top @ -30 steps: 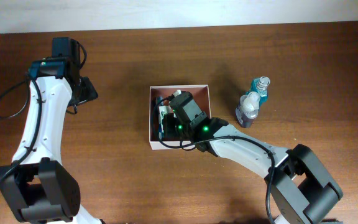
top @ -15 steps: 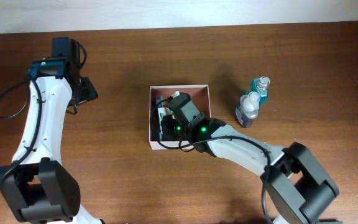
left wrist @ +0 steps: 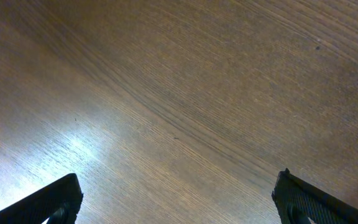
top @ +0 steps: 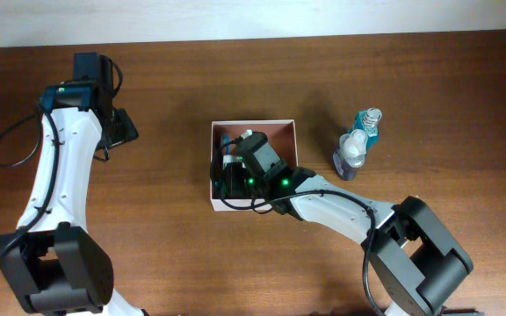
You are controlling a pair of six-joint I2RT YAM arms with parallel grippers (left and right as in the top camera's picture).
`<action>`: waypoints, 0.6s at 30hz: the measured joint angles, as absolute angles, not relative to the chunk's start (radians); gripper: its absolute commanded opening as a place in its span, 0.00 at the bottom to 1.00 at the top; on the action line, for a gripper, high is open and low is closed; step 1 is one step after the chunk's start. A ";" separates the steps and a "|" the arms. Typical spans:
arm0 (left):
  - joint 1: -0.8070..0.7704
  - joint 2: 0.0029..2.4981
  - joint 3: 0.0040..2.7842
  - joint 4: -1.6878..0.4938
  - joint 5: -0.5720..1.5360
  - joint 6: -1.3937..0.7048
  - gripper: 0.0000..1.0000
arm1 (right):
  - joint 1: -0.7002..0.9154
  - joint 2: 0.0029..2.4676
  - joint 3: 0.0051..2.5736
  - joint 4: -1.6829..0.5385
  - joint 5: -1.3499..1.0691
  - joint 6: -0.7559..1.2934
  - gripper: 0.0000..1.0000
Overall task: Pack container
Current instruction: 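Open the right gripper to release the tube in the box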
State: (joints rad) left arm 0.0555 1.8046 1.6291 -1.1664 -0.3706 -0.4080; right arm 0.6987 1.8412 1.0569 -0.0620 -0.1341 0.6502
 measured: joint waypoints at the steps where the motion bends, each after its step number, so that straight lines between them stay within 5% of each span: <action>1: 0.056 1.805 1.629 -1.166 -0.371 -0.408 0.99 | 0.699 1.841 1.057 -0.058 -0.138 0.650 0.43; 11: 0.056 1.804 1.629 -1.166 -0.371 -0.408 0.99 | 0.698 1.840 1.087 -0.090 -0.172 0.636 0.43; 18: 0.056 1.804 1.629 -1.166 -0.371 -0.408 0.99 | 0.699 1.769 1.184 -0.334 -0.111 0.563 0.44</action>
